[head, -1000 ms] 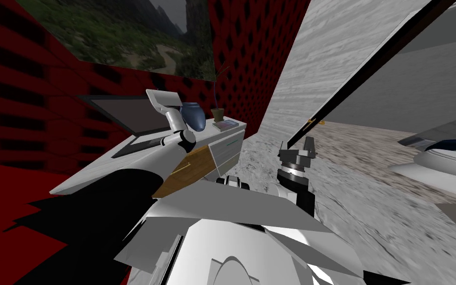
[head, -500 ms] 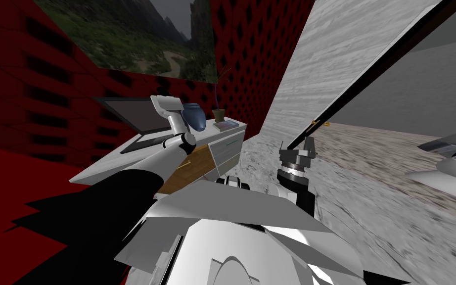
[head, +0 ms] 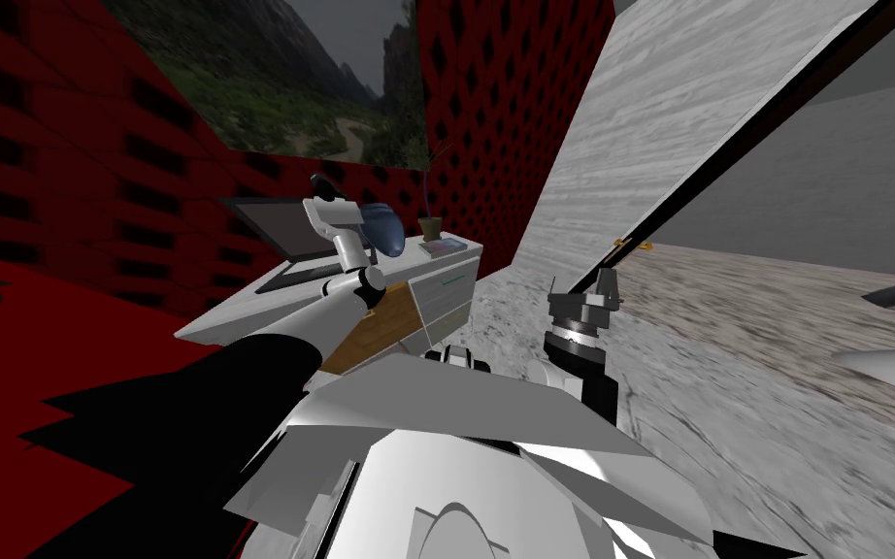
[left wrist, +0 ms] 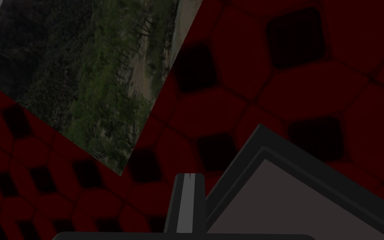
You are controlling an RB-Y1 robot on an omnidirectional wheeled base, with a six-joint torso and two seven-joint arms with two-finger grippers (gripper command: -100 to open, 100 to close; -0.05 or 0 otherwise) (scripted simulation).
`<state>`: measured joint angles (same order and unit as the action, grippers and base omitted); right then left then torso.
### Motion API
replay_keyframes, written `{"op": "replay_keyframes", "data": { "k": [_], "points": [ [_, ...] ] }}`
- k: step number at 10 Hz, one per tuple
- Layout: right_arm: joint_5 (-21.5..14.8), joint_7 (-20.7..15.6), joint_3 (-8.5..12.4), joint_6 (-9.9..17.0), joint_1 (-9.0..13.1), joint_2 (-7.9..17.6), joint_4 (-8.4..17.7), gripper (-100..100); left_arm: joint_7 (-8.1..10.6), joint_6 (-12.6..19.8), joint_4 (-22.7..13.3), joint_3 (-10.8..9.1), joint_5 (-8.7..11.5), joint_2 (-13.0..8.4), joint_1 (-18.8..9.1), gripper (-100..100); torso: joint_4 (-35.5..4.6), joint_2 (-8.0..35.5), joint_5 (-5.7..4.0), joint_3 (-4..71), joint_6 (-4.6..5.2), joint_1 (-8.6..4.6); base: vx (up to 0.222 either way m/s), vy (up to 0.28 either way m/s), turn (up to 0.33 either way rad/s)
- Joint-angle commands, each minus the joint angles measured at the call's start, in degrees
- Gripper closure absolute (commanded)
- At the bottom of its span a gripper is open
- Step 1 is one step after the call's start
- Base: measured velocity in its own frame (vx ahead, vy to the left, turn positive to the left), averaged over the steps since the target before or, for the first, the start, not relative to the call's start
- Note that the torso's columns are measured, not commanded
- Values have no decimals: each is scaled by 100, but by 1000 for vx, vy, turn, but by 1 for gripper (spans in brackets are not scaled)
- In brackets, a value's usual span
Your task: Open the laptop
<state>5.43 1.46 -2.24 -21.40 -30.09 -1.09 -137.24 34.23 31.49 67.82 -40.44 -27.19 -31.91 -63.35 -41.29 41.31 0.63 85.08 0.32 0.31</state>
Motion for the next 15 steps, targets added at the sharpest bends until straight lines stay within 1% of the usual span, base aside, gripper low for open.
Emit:
{"op": "replay_keyframes", "data": {
  "k": [1, 2, 3, 4, 5, 6, 7, 8, 9, 10, 11, 12, 14, 15],
  "points": [
    [0, 0, 0, 0, 0, 0, 0, 0, 39, -396, -8, 2, 68, 142, 277, 100, 15, -10, 14, 2, -6, 4, -3, -66, 59],
    [0, 0, 0, 0, 0, 0, 0, 0, 86, -629, 39, -4, 138, 191, 448, 100, 18, -33, 13, 25, 6, 22, -14, -66, 65],
    [0, 0, 0, 0, 0, 0, 0, 0, 86, -730, 39, -4, 138, 191, 448, 100, 28, -45, 22, 30, 2, 27, -16, -62, 46],
    [0, 0, 0, 0, 0, 0, 0, 0, 134, -966, 86, -10, 208, 241, 619, 100, 28, -56, 20, 42, 7, 39, -10, -61, 75],
    [0, 0, 0, 0, 0, 0, 0, 0, 134, -1064, 86, -10, 208, 241, 619, 100, 38, -65, 26, 44, 8, 36, -16, -59, 55],
    [0, 0, 0, 0, 0, 0, 0, 0, 182, -1298, 134, -15, 278, 291, 774, 100, 38, -78, 22, 58, 16, 42, -16, -67, 62],
    [0, 0, 0, 0, 0, 0, 0, 0, 182, -1398, 134, -15, 278, 291, 790, 100, 46, -85, 31, 59, 7, 46, -5, -55, 51],
    [0, 0, 0, 0, 0, 0, 0, 0, 229, -1661, 181, -21, 348, 340, 922, 100, 44, -88, 30, 63, 13, 53, 1, -53, 72],
    [0, 0, 0, 0, 0, 0, 0, 0, 229, -1731, 181, -21, 348, 340, 961, 100, 55, -94, 41, 64, 8, 59, 0, -50, 41],
    [0, 0, 0, 0, 0, 0, 0, 0, 259, -1748, 241, -38, 356, 229, 838, 100, 56, -97, 46, 67, 7, 71, -25, -32, 34],
    [0, 0, 0, 0, 0, 1, 0, 0, 222, -1567, 167, -54, 343, 110, 730, -100, 23, -80, 23, 66, 0, 76, -16, -11, -63],
    [0, 0, 1, 0, 0, 1, 0, 0, 207, -1494, 130, -62, 333, 74, 696, -100, -4, -55, 4, 52, -6, 67, 14, 16, -61],
    [0, 0, 1, 0, 0, 1, 0, 0, 174, -1336, 50, -79, 311, -3, 621, -100, -10, -39, -1, 40, -7, 52, 23, 26, -64],
    [0, 0, 1, 0, -1, 1, 0, 0, 139, -1173, -36, -95, 289, -82, 545, -100, -10, -32, 1, 32, -10, 45, 29, 34, -82]
  ]
}}
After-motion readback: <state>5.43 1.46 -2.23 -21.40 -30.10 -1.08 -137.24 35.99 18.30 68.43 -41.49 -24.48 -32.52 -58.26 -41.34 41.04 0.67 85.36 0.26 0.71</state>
